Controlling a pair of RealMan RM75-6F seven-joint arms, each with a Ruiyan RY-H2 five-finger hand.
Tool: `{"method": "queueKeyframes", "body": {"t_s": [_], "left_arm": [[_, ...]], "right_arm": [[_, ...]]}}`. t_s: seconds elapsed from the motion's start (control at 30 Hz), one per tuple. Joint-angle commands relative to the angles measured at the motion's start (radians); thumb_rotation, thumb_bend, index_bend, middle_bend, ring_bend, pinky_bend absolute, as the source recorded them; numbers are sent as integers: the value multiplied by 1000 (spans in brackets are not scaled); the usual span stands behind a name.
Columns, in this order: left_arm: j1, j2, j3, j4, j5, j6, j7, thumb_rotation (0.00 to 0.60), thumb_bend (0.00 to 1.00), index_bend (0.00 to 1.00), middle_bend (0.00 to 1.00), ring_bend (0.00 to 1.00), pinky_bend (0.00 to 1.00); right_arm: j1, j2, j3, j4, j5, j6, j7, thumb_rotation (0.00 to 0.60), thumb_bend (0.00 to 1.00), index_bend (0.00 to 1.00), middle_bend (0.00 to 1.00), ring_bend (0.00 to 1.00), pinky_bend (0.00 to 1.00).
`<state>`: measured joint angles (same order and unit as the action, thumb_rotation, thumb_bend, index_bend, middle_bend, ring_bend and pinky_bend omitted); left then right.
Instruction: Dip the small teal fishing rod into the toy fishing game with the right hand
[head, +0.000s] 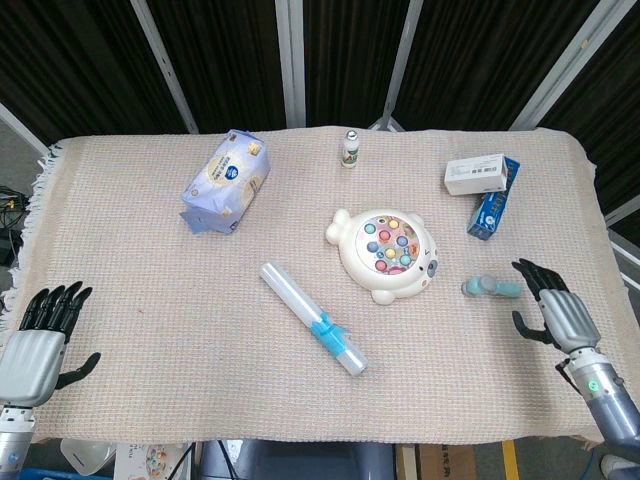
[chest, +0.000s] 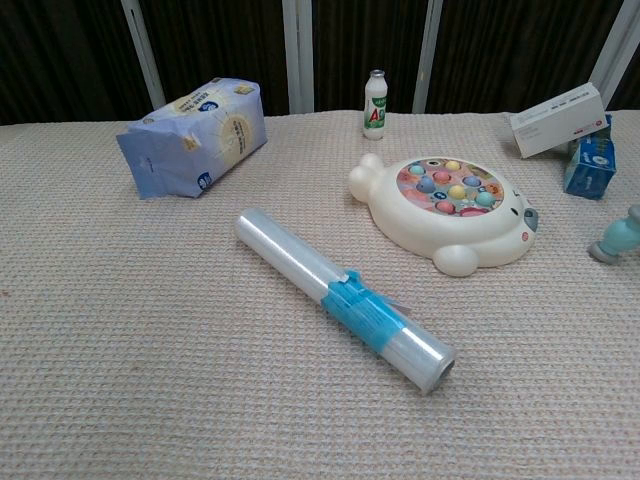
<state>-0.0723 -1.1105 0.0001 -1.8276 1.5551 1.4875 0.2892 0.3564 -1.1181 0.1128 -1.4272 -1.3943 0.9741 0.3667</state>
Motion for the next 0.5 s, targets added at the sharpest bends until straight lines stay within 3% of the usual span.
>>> {"method": "queueKeyframes", "body": {"t_s": [0.03, 0.27, 0.5], "left_arm": [[-1, 2, 1, -3, -5, -6, 2, 600, 224, 0, 0, 0, 0], [0, 10, -1, -6, -9, -3, 0, 600, 223, 0, 0, 0, 0], [0, 11, 2, -8, -14, -8, 0, 600, 223, 0, 0, 0, 0]], "right_arm": [[82, -32, 14, 71, 46, -114, 25, 600, 515, 0, 25, 0, 0], [141, -111, 13, 178, 80, -220, 32, 600, 516, 28, 80, 0, 0], [148, -158, -1, 238, 88, -248, 49, 600, 516, 77, 135, 0, 0]]}}
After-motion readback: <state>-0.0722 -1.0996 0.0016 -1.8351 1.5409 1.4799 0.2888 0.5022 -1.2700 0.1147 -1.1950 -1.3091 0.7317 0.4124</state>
